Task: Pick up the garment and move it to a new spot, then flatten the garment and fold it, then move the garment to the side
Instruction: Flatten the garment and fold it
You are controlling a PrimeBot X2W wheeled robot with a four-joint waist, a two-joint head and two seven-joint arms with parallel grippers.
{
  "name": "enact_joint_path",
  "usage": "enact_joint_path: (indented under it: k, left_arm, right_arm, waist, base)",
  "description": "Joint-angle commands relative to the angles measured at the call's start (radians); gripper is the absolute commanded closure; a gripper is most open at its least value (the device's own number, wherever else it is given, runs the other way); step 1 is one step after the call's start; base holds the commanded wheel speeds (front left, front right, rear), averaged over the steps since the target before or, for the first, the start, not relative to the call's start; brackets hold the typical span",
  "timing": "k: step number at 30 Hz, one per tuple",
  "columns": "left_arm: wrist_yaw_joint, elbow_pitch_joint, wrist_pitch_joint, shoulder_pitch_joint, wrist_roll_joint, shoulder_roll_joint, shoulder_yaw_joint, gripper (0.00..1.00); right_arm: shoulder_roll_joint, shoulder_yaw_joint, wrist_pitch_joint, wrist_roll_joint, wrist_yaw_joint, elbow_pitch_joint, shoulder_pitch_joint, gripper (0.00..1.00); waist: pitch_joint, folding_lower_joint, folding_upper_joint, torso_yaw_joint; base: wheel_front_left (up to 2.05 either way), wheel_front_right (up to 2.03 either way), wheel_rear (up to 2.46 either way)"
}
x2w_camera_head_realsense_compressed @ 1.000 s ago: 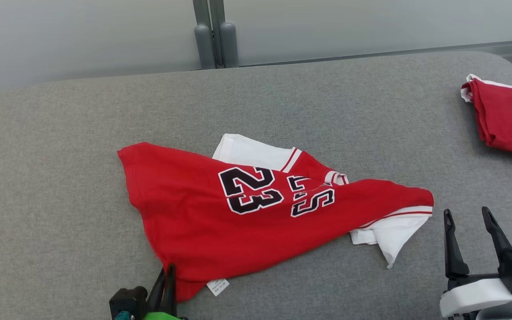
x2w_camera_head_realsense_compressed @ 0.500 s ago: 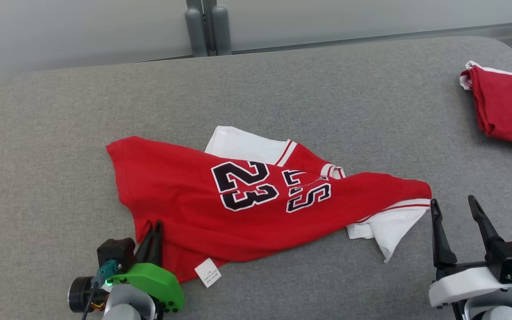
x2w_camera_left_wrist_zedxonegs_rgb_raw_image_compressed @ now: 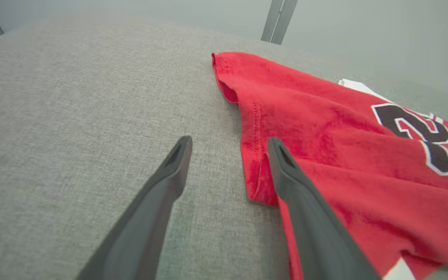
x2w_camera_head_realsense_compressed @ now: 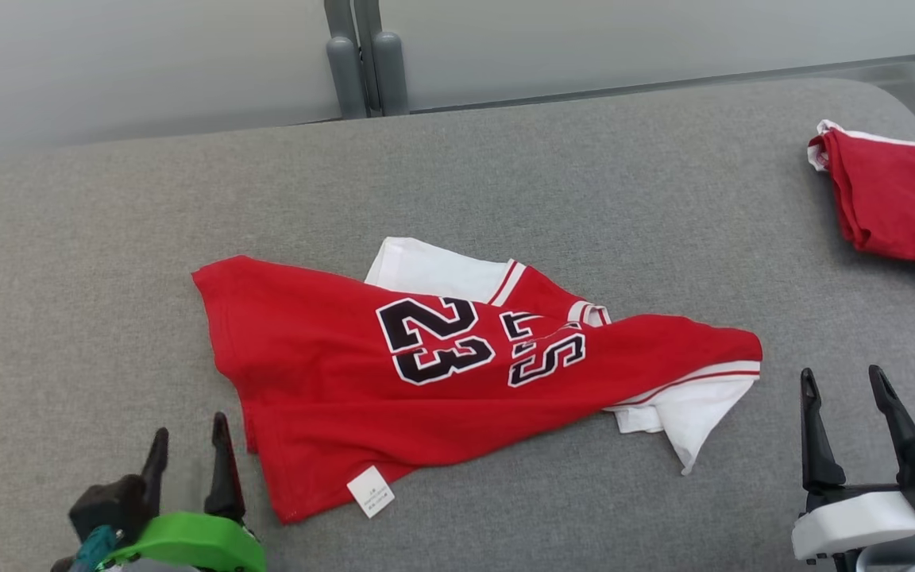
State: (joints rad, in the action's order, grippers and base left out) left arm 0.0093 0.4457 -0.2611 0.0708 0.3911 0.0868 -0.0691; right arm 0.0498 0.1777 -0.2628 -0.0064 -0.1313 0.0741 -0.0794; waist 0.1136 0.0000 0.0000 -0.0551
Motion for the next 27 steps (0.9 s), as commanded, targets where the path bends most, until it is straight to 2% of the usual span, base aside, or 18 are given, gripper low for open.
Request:
enact_joint_path:
  k: [1,5,11,14,18,27]
  left_arm:
    - [0.009,-0.076,-0.004,-0.049,-0.016,-0.004,0.026,0.0]
    - [0.002,-0.276,-0.003,-0.186,-0.065,-0.026,0.052,0.0]
    - [-0.026,-0.425,-0.003,-0.303,-0.12,-0.035,0.025,0.0]
    - [-0.035,-0.453,-0.003,-0.322,-0.131,-0.035,0.029,0.0]
    - [-0.061,-0.422,-0.003,-0.347,-0.15,-0.035,0.033,0.0]
    - [-0.069,-0.414,-0.003,-0.332,-0.148,-0.035,0.062,0.0]
  right_arm:
    - [0.002,0.009,-0.003,-0.002,0.001,-0.012,-0.019,0.0]
    - [0.001,0.034,-0.003,-0.006,0.001,-0.048,-0.038,0.0]
    - [0.001,0.051,-0.003,-0.006,0.001,-0.074,-0.061,0.0]
    - [0.001,0.049,-0.003,-0.009,0.001,-0.065,-0.063,0.0]
    - [0.002,0.038,-0.003,-0.006,0.001,-0.028,-0.084,0.0]
    - [0.002,0.008,-0.003,0.0,0.001,0.01,-0.101,0.0]
  waist:
    - [-0.035,0.0,0.0,0.025]
    - [-0.078,0.0,0.0,0.06]
    - [-0.123,0.0,0.0,0.097]
    - [-0.137,0.0,0.0,0.102]
    - [-0.157,0.0,0.0,0.099]
    - [-0.162,0.0,0.0,0.075]
  base:
    - [0.0,0.0,0.0]
    - [0.0,0.0,0.0]
    - [0.0,0.0,0.0]
    - [0.0,0.0,0.0]
    - [0.0,0.0,0.0]
    - [0.0,0.0,0.0]
